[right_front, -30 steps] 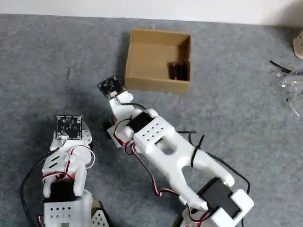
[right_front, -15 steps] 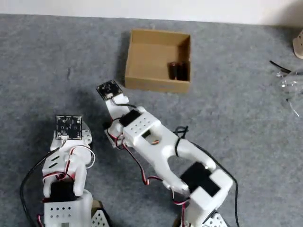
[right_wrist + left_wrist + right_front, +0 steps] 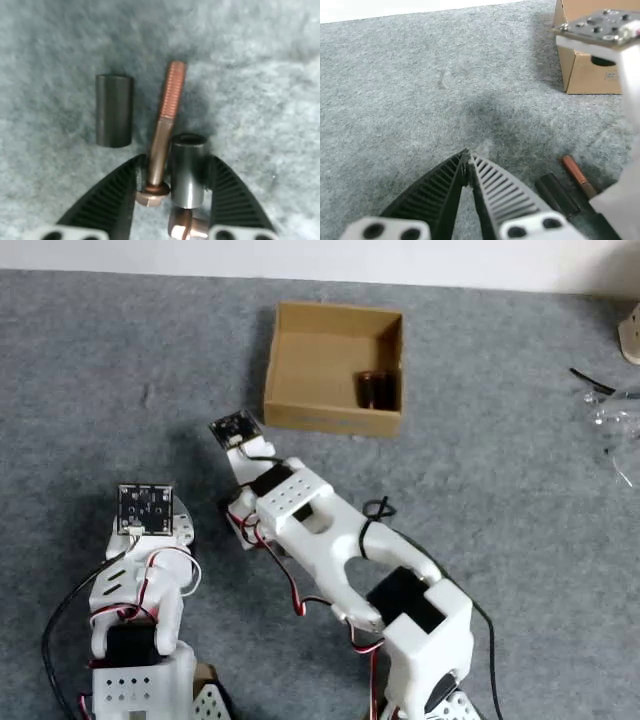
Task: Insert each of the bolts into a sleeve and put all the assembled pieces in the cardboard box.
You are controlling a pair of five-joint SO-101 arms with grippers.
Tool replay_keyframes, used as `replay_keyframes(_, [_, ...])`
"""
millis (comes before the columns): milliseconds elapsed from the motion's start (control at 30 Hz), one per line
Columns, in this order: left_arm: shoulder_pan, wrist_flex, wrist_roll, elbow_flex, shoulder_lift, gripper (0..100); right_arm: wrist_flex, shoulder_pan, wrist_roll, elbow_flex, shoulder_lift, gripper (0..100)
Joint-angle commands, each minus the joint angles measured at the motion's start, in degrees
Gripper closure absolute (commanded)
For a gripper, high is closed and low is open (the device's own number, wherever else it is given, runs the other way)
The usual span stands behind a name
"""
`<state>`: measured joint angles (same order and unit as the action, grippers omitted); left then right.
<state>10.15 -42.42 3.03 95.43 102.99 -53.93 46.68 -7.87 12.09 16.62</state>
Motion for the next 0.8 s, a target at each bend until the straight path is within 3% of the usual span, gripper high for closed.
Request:
replay_keyframes(0, [-0.1, 1.5, -0.4, -1.1, 0.4, 99, -1.7, -1.4, -0.6, -1.5, -0.5, 85.1])
replay_keyframes(200, [-0.1, 1.5, -0.4, -1.1, 0.4, 99, -1.8, -1.4, -0.4, -1.5, -0.6, 93.9])
replay_keyframes(767, [-0.1, 1.5, -0.4, -1.0, 0.4, 99, -3.3, -1.4, 5.9, 1.6, -22.3, 99.4])
